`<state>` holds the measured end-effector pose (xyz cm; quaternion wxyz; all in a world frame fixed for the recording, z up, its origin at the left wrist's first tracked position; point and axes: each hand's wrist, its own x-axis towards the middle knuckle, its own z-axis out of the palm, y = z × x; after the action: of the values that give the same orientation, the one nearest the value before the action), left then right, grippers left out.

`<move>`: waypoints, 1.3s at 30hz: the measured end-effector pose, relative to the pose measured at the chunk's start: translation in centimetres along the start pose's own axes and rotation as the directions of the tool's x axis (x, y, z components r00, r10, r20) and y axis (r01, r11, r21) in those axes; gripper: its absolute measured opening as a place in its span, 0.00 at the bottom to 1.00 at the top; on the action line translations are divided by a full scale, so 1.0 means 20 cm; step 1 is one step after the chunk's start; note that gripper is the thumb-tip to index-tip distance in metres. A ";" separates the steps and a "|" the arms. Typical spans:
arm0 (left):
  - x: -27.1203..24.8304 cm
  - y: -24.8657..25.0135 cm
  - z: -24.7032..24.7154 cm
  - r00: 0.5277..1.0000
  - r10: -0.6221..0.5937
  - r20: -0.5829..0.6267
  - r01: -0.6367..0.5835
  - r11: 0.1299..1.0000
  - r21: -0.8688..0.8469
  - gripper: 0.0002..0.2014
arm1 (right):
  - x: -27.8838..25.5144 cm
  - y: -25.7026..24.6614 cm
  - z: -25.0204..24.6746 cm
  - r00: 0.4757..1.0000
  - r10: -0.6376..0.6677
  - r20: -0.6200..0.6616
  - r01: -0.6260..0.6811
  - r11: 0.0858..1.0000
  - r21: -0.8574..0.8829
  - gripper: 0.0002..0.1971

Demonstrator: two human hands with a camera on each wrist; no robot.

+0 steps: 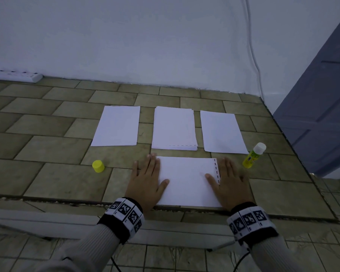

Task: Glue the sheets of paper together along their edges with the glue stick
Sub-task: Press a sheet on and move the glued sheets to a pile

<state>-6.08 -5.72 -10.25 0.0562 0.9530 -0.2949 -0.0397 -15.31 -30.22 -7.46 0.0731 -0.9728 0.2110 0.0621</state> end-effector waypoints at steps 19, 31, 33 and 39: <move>-0.01 0.00 -0.02 1.000 0.007 0.023 -0.007 1.000 0.006 0.50 | 0.04 -0.14 0.05 0.973 -0.228 -0.028 0.227 0.973 -0.044 0.54; -0.01 0.00 -0.02 0.999 -0.006 0.037 0.006 1.000 0.002 0.50 | 0.02 -0.04 -0.24 0.972 -0.203 0.116 0.165 0.947 0.276 0.22; -0.01 0.01 -0.03 1.000 -0.006 0.026 0.007 1.000 -0.007 0.51 | 0.04 -0.09 -0.28 0.954 -0.269 0.132 0.232 0.942 0.242 0.23; -0.02 0.03 -0.07 0.998 -0.016 0.066 0.017 1.000 -0.008 0.57 | 0.17 -0.13 -0.26 0.935 -0.274 0.225 0.275 0.961 0.029 0.22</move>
<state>-6.59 -5.90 -8.74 0.0505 0.9533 -0.2886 -0.0726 -10.65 -30.17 -2.66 0.1031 -0.9793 0.0632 0.1623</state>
